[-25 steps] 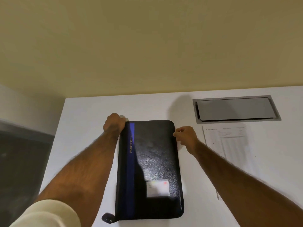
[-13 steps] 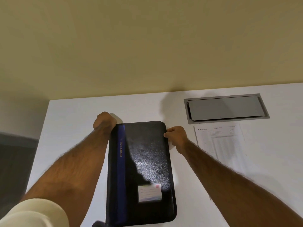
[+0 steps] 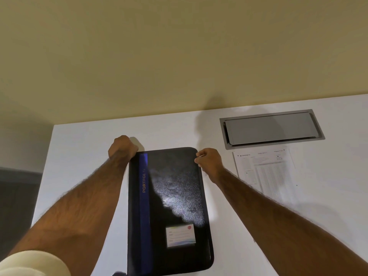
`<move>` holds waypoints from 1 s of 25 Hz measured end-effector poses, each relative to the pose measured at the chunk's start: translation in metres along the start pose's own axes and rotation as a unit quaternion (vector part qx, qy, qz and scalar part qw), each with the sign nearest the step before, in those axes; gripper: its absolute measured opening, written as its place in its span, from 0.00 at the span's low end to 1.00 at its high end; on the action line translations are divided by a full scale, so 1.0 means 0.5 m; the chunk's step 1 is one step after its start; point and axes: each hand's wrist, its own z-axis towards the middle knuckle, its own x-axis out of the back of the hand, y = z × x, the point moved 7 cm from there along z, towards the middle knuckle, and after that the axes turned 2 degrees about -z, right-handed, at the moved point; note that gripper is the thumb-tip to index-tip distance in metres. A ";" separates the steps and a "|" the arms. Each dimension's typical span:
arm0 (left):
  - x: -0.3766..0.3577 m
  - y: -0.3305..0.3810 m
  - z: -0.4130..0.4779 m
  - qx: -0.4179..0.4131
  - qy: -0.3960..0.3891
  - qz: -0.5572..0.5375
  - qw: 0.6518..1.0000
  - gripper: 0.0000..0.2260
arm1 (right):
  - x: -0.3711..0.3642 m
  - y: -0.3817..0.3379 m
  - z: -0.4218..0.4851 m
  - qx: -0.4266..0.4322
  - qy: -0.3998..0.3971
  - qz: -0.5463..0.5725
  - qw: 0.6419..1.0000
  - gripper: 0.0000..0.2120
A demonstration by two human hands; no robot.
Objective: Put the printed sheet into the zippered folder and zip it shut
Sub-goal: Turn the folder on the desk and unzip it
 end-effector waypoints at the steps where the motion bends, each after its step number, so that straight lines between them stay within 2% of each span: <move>1: 0.000 0.002 0.000 -0.019 0.001 0.001 1.000 0.14 | -0.002 0.000 -0.001 -0.002 -0.001 -0.009 1.000 0.09; 3: 0.000 0.003 0.002 -0.048 -0.003 0.008 0.999 0.16 | -0.004 0.006 0.000 -0.017 0.004 -0.028 0.999 0.14; 7: 0.001 0.001 0.010 -0.064 -0.025 -0.021 0.997 0.15 | -0.008 0.015 0.001 -0.028 -0.004 -0.016 0.999 0.03; 8: 0.002 -0.002 0.011 -0.065 -0.036 -0.045 0.996 0.13 | -0.007 0.015 0.001 -0.030 -0.004 -0.014 0.999 0.04; 10: 0.002 -0.015 0.009 -0.055 -0.071 -0.147 0.985 0.09 | -0.005 0.016 0.000 -0.037 -0.006 -0.005 0.999 0.07; 13: 0.005 -0.036 0.008 -0.033 -0.128 -0.296 0.946 0.08 | -0.006 0.017 0.003 -0.046 -0.012 -0.004 0.999 0.07; 16: 0.012 -0.030 0.006 -0.059 -0.141 -0.248 0.957 0.09 | -0.006 0.017 0.007 -0.051 -0.008 -0.003 0.999 0.07; 19: 0.018 -0.005 0.004 -0.129 -0.108 -0.143 0.975 0.07 | -0.010 0.017 0.012 -0.059 -0.018 0.010 0.998 0.07; 21: 0.010 0.011 0.003 -0.172 -0.098 -0.081 0.977 0.08 | -0.014 0.018 0.018 -0.070 -0.024 0.024 0.997 0.07; 25: -0.004 0.046 0.001 -0.198 -0.108 0.003 0.974 0.09 | -0.014 0.020 0.026 -0.083 -0.025 0.041 0.995 0.08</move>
